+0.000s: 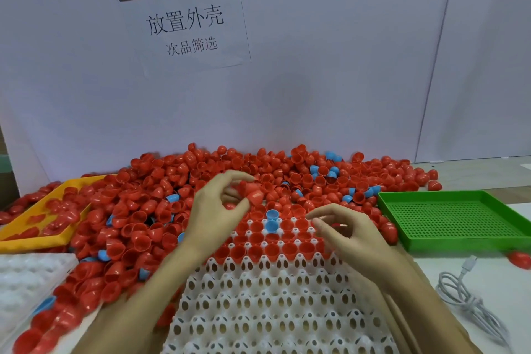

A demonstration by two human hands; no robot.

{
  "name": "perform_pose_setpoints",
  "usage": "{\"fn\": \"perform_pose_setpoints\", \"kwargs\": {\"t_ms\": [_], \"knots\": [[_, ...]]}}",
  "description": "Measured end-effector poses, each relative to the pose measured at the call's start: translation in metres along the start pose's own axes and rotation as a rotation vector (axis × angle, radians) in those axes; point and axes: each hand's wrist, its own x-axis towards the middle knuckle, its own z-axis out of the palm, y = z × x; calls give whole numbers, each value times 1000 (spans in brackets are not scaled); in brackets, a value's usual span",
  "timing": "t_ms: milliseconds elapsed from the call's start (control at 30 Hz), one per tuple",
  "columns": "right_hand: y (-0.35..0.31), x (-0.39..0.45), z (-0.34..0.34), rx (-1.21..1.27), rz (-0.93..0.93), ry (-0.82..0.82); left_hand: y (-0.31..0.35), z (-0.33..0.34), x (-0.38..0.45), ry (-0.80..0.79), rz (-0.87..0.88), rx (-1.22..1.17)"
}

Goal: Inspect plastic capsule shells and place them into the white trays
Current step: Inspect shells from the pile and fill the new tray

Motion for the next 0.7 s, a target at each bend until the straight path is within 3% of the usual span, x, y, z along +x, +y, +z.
{"fn": "perform_pose_setpoints", "kwargs": {"t_ms": [167, 333, 700], "knots": [[-20, -11, 14, 300, 5, -313, 28, 17, -57, -71, 19, -53], [-18, -14, 25, 279, 27, -295, 25, 26, -72, -54, -31, -29], [-15, -12, 27, 628, 153, -400, 29, 16, -78, -60, -143, -377]]}}
